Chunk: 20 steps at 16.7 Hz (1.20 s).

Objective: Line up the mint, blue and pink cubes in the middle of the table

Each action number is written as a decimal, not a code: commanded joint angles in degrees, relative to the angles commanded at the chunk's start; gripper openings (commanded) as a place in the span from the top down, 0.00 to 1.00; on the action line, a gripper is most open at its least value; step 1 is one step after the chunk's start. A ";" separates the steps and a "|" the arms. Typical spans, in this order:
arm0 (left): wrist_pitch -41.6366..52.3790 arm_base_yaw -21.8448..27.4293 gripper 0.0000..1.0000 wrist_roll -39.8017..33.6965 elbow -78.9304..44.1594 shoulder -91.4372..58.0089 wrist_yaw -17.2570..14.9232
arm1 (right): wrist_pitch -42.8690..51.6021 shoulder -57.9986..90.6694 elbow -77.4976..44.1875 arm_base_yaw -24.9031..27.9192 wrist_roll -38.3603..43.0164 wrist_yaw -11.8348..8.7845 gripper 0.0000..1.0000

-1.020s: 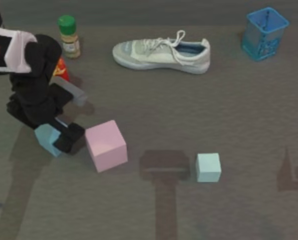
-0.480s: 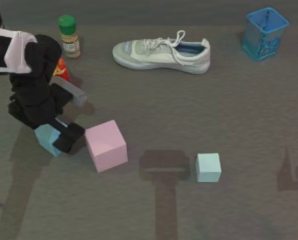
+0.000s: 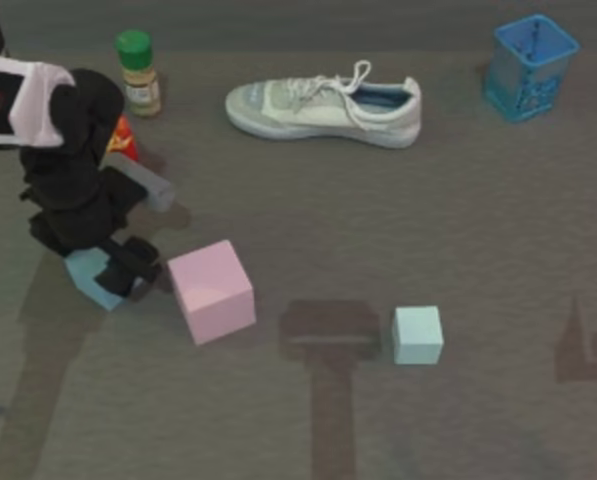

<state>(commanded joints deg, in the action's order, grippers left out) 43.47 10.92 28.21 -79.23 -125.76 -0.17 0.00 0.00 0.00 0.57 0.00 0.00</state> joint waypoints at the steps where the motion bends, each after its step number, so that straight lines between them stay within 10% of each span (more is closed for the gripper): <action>1: 0.00 0.00 1.00 0.00 0.00 0.00 0.00 | 0.00 0.00 0.00 0.00 0.00 0.00 0.00; 20: 14.49 -1.10 1.00 -0.46 -7.77 7.74 -0.47 | 0.00 0.00 0.00 0.00 0.00 0.00 0.00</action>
<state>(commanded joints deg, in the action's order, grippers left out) 57.96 9.81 27.75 -87.00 -118.01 -0.65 0.00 0.00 0.00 0.57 0.00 0.00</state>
